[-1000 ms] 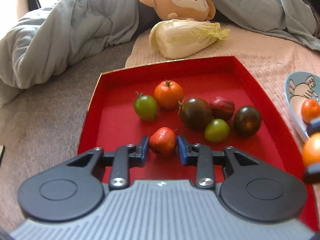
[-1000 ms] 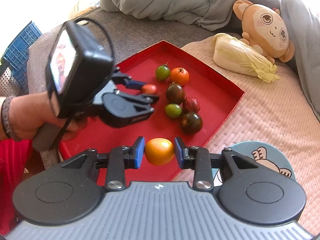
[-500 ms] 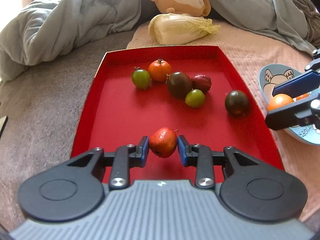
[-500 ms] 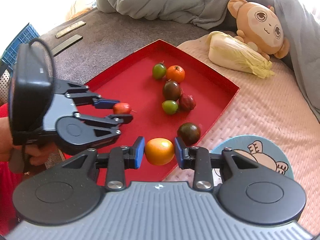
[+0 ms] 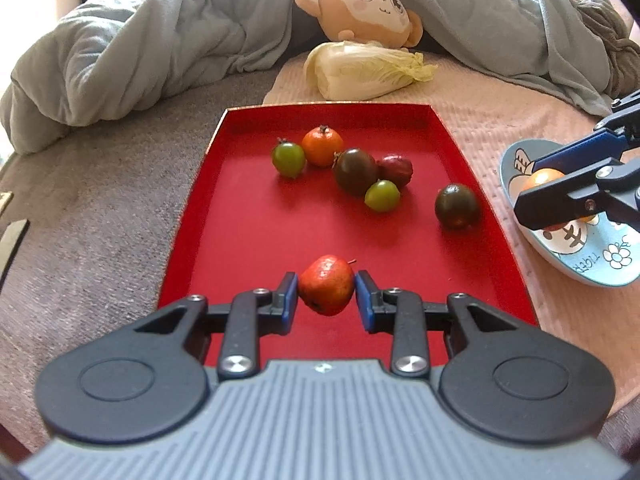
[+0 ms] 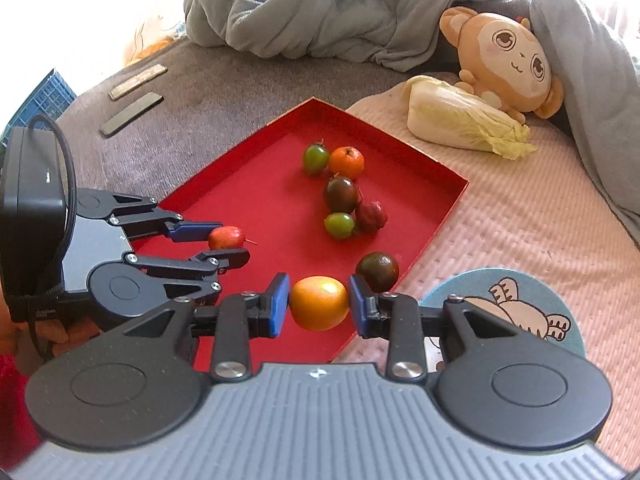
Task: Organize fruits
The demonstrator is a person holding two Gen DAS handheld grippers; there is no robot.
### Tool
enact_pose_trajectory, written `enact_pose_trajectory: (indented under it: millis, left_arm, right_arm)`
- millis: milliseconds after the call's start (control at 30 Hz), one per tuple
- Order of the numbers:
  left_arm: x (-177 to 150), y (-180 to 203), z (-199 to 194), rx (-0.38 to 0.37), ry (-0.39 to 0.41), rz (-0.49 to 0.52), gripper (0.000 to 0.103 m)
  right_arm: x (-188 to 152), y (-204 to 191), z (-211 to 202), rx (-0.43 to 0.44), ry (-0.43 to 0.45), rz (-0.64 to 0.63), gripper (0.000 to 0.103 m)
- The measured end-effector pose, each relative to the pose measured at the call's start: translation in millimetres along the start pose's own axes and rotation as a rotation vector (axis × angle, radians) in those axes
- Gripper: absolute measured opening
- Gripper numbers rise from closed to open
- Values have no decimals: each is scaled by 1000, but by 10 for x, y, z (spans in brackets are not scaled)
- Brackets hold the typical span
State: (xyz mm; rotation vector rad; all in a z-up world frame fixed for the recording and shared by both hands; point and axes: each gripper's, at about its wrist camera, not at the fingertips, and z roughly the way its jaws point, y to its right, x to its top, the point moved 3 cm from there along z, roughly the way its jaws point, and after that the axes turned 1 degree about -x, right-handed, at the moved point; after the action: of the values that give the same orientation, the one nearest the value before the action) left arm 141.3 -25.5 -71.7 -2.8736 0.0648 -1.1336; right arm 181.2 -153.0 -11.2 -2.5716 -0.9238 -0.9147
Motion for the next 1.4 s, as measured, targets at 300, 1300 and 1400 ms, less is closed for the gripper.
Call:
enact_pose_trajectory:
  millis: [300, 1300, 1400]
  left_arm:
    - [56, -58, -144, 9, 27, 9, 34]
    - [15, 58, -130, -9, 30, 18, 34]
    - [17, 107, -116, -19, 29, 22, 34]
  right_arm:
    - [63, -79, -251, -18, 66, 48, 38]
    - [-8, -33, -351, -60, 83, 91, 38]
    - [-51, 29, -373, -68, 79, 101, 38]
